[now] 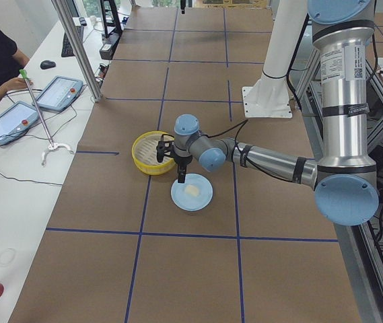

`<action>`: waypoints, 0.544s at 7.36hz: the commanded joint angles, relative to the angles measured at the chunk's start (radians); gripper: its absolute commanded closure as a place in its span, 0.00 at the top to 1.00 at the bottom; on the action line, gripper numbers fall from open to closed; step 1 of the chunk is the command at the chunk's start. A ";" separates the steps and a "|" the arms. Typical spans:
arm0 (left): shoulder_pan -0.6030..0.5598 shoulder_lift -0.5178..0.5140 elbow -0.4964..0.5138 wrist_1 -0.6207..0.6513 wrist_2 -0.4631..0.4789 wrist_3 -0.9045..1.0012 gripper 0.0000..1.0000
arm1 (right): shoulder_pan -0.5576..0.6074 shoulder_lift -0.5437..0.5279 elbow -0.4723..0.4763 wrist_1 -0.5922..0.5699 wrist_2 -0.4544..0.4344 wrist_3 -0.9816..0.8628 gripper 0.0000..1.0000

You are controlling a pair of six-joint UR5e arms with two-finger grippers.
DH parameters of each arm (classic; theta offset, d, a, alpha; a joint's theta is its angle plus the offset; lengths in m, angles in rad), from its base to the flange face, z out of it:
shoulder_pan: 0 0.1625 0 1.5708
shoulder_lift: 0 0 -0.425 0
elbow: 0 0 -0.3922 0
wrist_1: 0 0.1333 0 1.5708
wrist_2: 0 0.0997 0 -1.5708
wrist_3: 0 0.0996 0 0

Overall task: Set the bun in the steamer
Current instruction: 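Move the left gripper down over the pale bun on the blue plate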

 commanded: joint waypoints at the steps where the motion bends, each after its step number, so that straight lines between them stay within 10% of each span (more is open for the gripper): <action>1: 0.051 0.047 0.047 -0.153 0.028 -0.075 1.00 | 0.000 0.000 0.000 0.000 0.000 0.000 1.00; 4: 0.054 0.101 0.052 -0.190 0.033 -0.071 1.00 | 0.000 0.000 0.000 0.000 0.000 0.000 1.00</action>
